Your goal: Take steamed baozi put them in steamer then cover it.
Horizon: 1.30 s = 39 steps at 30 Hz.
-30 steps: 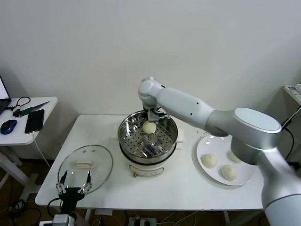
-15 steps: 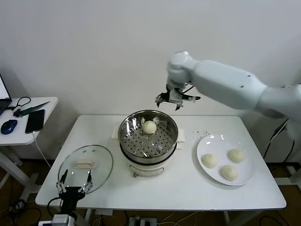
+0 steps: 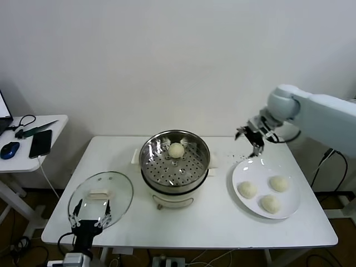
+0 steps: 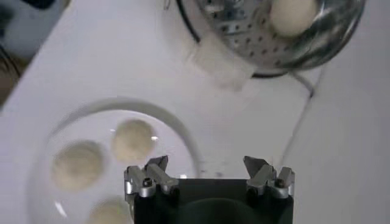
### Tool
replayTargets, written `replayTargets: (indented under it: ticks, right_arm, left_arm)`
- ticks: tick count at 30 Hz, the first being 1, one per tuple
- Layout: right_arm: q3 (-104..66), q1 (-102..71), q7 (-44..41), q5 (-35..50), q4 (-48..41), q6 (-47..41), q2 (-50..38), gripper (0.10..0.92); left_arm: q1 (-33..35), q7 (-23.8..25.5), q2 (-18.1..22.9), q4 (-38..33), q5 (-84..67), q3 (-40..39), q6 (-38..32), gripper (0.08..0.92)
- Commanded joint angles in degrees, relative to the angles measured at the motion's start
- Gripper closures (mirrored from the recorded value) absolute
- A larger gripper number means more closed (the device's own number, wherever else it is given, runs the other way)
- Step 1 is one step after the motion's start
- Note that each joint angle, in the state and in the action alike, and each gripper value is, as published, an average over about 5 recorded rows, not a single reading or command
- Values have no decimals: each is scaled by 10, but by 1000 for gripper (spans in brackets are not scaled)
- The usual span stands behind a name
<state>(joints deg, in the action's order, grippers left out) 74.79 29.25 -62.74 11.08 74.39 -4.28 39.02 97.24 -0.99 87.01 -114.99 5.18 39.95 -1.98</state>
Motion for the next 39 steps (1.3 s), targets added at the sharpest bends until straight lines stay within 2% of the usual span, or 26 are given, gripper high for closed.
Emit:
replayTargets:
  ticks: [1, 5, 14, 25, 39]
  right_arm:
    - [-62, -130, -11, 17, -24, -70, -59, 203]
    - [-122, -200, -10, -20, -63, -64, -33, 203]
    - [-188, -272, 1, -47, -105, -62, 11, 203]
    - [-223, -291, 7, -59, -148, -59, 55, 203]
    - [-219, -287, -1, -60, -159, -51, 64, 203]
  left_arm:
    - [1, 0, 1, 0, 2, -1, 1, 177]
    - [1, 0, 4, 1, 6, 0, 1, 177]
    - [-1, -1, 3, 8, 7, 6, 1, 177]
    - [0, -1, 2, 14, 7, 7, -2, 177]
    - [3, -1, 4, 16, 8, 7, -4, 177]
